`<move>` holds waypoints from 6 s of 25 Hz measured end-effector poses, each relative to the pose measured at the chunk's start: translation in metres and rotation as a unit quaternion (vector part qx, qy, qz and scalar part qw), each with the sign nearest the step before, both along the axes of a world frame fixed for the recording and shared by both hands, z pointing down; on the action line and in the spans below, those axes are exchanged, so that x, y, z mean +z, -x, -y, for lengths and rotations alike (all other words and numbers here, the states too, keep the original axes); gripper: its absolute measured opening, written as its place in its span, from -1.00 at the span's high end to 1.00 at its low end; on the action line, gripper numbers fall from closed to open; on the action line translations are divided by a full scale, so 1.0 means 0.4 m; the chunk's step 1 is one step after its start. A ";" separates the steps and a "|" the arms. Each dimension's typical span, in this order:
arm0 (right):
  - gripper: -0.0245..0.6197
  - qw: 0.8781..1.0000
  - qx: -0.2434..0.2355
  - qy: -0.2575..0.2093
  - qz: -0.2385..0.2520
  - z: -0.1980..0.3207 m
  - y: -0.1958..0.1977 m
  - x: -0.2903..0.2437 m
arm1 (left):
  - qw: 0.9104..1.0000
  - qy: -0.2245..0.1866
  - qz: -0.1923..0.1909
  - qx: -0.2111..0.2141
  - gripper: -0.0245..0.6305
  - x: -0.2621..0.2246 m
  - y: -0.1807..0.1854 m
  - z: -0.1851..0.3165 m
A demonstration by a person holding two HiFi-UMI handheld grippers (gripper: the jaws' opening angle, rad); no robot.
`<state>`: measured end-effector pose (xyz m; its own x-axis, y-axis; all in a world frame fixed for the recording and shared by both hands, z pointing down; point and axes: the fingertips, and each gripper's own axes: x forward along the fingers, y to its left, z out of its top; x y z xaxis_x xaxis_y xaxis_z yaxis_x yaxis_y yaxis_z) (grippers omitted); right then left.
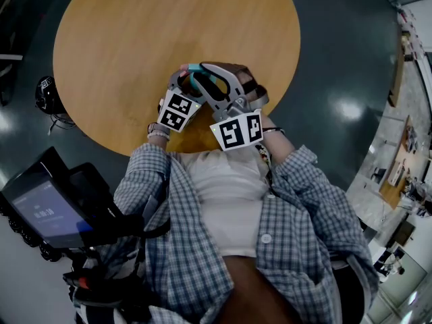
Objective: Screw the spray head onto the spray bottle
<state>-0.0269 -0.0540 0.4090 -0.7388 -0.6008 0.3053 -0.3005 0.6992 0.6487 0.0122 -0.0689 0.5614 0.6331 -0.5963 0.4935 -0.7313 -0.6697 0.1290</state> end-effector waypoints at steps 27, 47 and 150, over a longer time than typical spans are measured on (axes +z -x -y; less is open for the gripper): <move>0.57 0.997 -0.007 0.072 0.018 0.002 -0.025 -0.003 | 1.000 0.000 0.001 0.001 -0.30 -0.001 -0.005 0.004; 0.54 0.922 -0.136 0.358 0.065 -0.010 -0.135 0.033 | 1.000 -0.002 0.001 0.006 -0.30 -0.008 -0.003 -0.011; 0.07 0.840 -0.394 0.312 -0.205 0.010 -0.021 0.089 | 1.000 0.000 0.010 0.010 -0.30 0.027 0.021 -0.041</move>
<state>-0.0186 -0.0582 0.4448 -0.5874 0.3970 0.7053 0.5750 0.8179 0.0185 0.0038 -0.0524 0.5720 0.6353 -0.5831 0.5064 -0.7199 -0.6846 0.1148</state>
